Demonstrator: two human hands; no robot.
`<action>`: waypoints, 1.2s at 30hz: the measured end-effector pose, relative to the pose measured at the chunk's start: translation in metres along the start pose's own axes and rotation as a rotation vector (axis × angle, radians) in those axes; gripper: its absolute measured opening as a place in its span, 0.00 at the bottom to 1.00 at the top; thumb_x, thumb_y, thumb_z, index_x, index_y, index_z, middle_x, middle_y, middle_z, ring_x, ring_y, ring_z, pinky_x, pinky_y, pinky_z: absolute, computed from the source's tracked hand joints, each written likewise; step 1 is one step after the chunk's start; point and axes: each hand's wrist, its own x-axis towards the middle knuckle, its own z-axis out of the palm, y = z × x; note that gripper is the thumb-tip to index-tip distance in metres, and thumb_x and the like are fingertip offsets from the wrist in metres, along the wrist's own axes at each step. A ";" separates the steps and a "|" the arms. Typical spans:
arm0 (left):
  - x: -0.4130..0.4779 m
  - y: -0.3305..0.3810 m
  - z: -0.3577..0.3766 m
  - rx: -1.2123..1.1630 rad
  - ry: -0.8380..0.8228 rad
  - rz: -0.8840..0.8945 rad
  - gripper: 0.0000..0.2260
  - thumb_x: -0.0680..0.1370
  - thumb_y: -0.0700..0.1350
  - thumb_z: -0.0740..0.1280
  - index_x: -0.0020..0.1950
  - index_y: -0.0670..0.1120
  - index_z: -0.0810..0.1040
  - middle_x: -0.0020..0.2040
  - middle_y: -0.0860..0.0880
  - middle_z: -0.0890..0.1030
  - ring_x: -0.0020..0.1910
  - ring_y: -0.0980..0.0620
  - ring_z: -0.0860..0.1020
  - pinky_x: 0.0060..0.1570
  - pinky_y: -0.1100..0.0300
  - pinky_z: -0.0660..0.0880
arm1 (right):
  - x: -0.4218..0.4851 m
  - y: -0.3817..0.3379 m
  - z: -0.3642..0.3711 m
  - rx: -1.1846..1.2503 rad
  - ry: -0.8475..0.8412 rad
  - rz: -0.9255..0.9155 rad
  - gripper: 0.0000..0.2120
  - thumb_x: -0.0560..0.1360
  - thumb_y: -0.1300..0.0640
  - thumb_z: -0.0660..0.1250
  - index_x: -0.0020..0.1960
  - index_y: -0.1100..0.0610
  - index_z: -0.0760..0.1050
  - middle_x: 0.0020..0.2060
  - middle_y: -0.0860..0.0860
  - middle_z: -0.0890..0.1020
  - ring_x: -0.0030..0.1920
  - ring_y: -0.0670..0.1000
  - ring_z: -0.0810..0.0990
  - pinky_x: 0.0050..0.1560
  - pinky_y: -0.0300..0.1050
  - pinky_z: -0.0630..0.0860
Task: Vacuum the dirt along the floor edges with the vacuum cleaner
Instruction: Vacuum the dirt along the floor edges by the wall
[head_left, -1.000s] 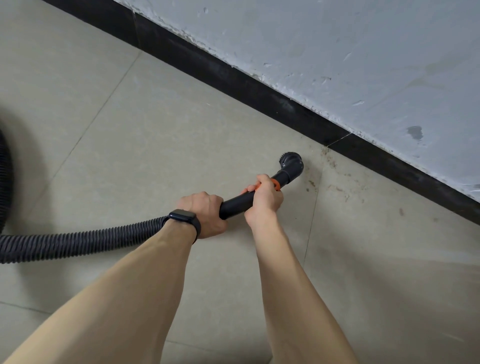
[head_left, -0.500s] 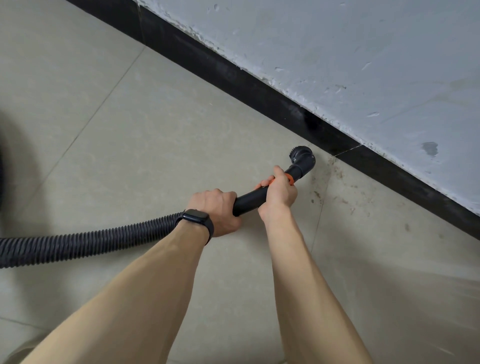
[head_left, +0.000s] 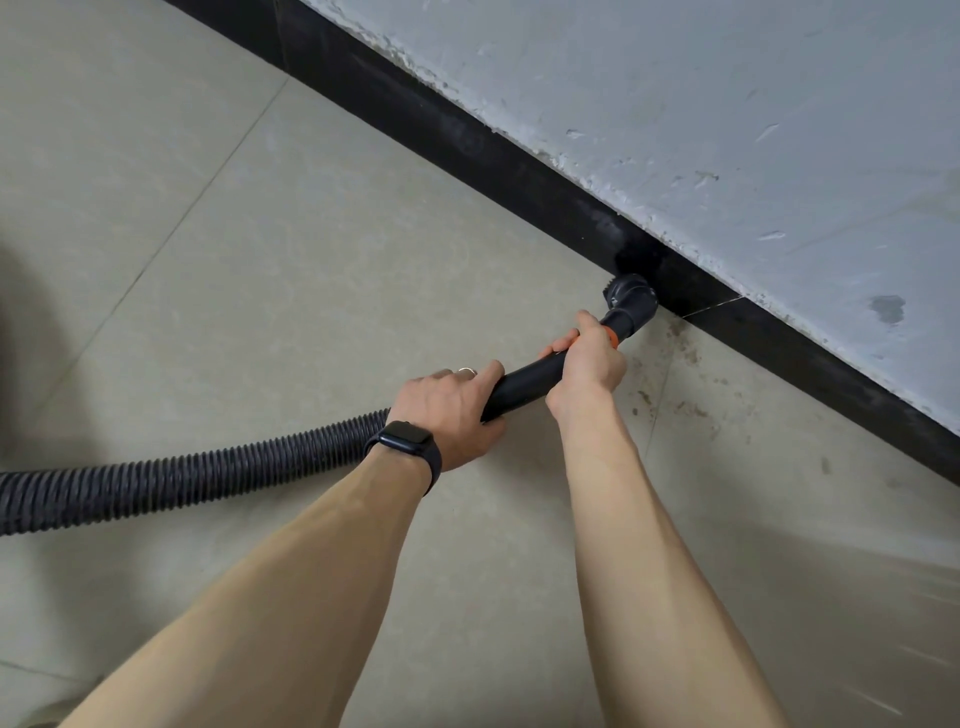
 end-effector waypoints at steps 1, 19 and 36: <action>0.001 -0.001 0.000 -0.002 0.011 0.002 0.12 0.74 0.55 0.62 0.53 0.53 0.64 0.38 0.54 0.71 0.37 0.46 0.72 0.32 0.57 0.61 | 0.001 -0.001 0.002 -0.003 0.001 0.000 0.12 0.79 0.60 0.68 0.39 0.57 0.70 0.22 0.48 0.71 0.22 0.48 0.70 0.29 0.42 0.74; -0.036 -0.032 -0.023 0.043 0.057 0.054 0.14 0.78 0.54 0.61 0.60 0.52 0.66 0.44 0.51 0.76 0.44 0.46 0.75 0.36 0.57 0.63 | -0.046 0.015 0.016 0.030 -0.064 0.018 0.11 0.80 0.60 0.68 0.42 0.58 0.69 0.19 0.46 0.71 0.20 0.48 0.70 0.26 0.40 0.74; -0.092 -0.044 -0.019 0.260 -0.160 0.284 0.22 0.78 0.67 0.52 0.61 0.52 0.65 0.49 0.52 0.78 0.47 0.48 0.78 0.35 0.57 0.66 | -0.094 0.074 -0.052 0.294 0.075 0.096 0.11 0.82 0.53 0.66 0.48 0.58 0.67 0.29 0.52 0.70 0.22 0.51 0.71 0.27 0.43 0.75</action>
